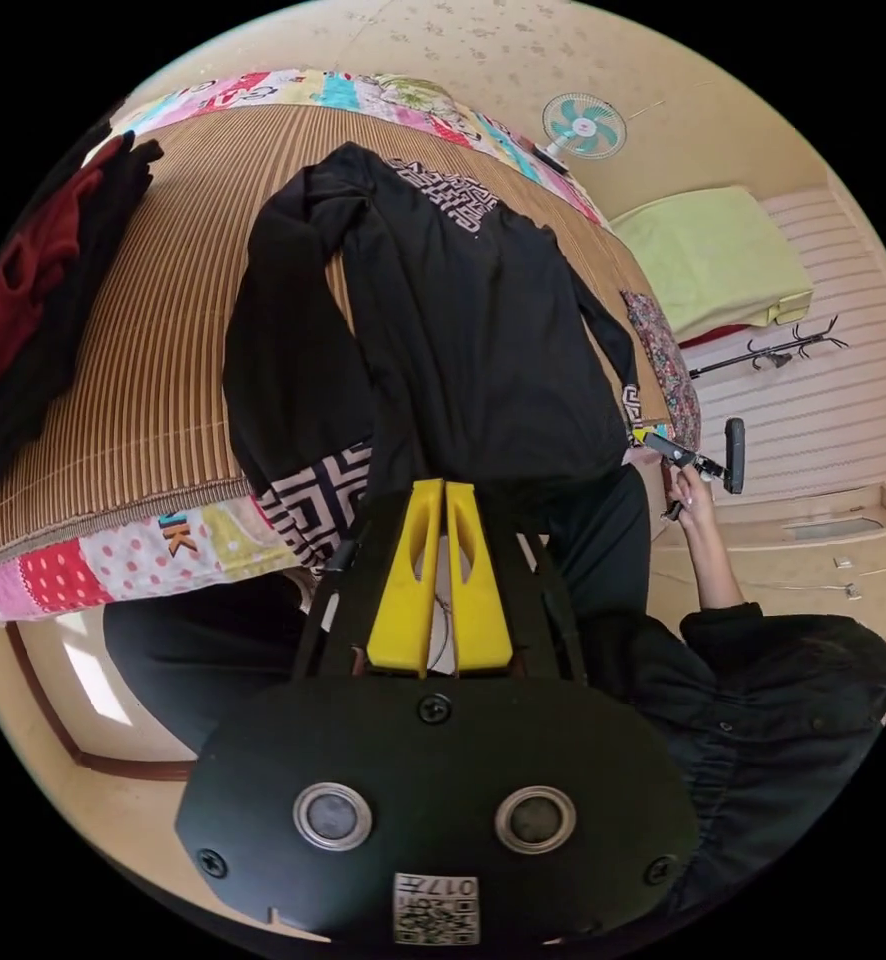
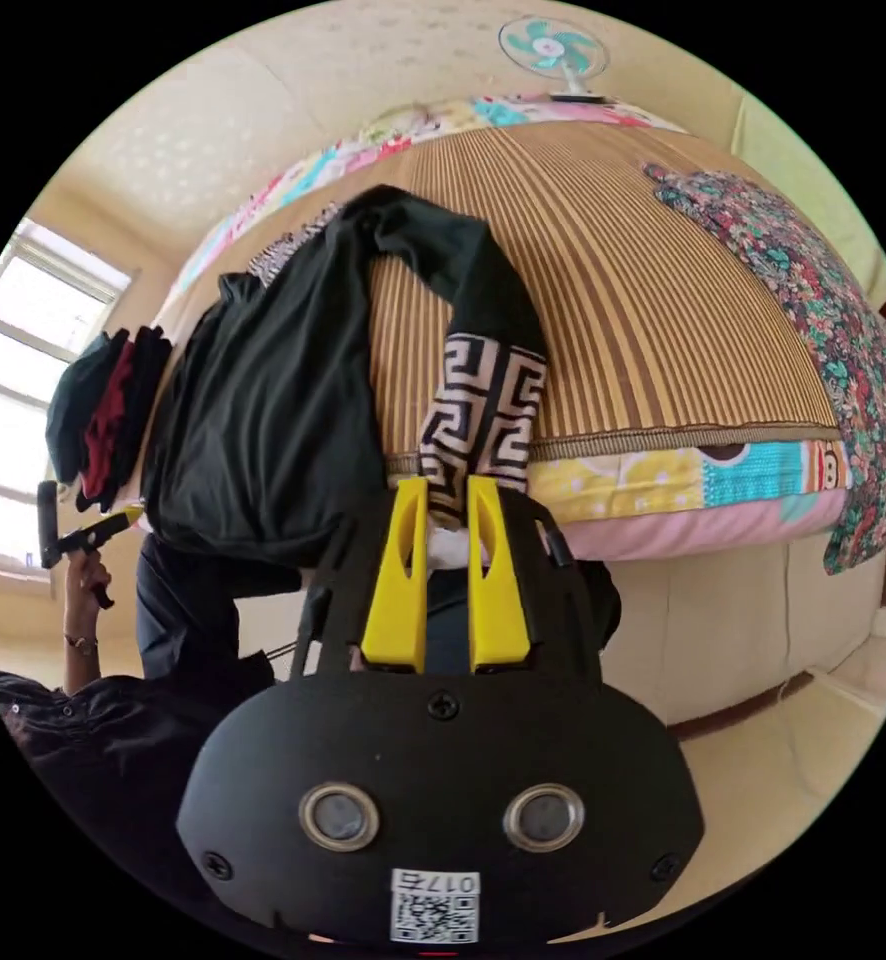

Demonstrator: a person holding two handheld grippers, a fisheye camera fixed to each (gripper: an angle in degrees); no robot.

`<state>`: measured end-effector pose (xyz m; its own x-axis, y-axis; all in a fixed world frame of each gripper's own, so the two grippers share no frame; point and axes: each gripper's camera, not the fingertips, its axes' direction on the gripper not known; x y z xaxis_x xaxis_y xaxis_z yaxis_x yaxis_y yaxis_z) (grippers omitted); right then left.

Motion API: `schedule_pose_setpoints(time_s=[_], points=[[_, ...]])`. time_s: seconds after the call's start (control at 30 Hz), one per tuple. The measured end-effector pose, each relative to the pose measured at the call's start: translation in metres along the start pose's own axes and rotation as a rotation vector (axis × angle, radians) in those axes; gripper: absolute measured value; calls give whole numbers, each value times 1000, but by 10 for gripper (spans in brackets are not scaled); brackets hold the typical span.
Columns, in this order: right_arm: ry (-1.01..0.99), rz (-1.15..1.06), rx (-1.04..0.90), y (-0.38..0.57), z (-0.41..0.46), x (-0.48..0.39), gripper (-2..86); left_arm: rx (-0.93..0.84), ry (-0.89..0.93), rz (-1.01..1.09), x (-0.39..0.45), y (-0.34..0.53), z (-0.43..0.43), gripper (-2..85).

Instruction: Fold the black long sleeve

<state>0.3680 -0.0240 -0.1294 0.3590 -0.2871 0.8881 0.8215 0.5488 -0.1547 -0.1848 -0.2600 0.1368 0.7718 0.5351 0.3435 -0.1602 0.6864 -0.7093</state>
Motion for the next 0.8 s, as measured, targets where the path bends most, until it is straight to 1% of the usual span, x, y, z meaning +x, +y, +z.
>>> schedule_pose_setpoints(time_s=[0.07,0.13,0.17,0.23,0.27,0.3,0.33,0.4,0.47,0.5,0.57,0.6,0.67,0.73,0.8], points=[[-94,-38,99,7,-31,16,46,32,31,4,4,5,-9,-6],[-248,56,316,21,-93,79,40,63,33,6,6,13,-17,-2],[-284,97,377,27,-109,100,40,77,10,-8,6,18,-20,4],[-384,300,611,59,-152,200,40,107,-41,-52,1,28,-21,40],[-383,367,657,70,-157,226,41,134,-62,-96,-4,35,-21,69],[-369,551,706,96,-157,272,46,171,-66,-130,-9,41,-20,95],[-389,721,724,123,-152,305,55,189,-69,-142,-11,45,-18,98],[-455,776,757,152,-143,326,67,204,-121,-207,-18,53,-5,108],[-461,728,739,166,-134,321,73,165,-147,-229,-20,54,11,109],[-446,700,690,169,-124,313,76,123,-155,-220,-21,53,24,103],[-455,674,616,172,-106,301,82,98,-186,-231,-21,53,35,78],[-488,659,594,175,-93,294,84,77,-178,-223,-22,53,34,50],[-547,656,588,181,-78,289,85,40,-105,-206,-26,54,25,32],[-591,659,578,189,-66,285,86,108,-33,-215,-31,68,-2,20],[-589,657,566,192,-63,284,87,262,-4,-251,-41,100,-47,1]])
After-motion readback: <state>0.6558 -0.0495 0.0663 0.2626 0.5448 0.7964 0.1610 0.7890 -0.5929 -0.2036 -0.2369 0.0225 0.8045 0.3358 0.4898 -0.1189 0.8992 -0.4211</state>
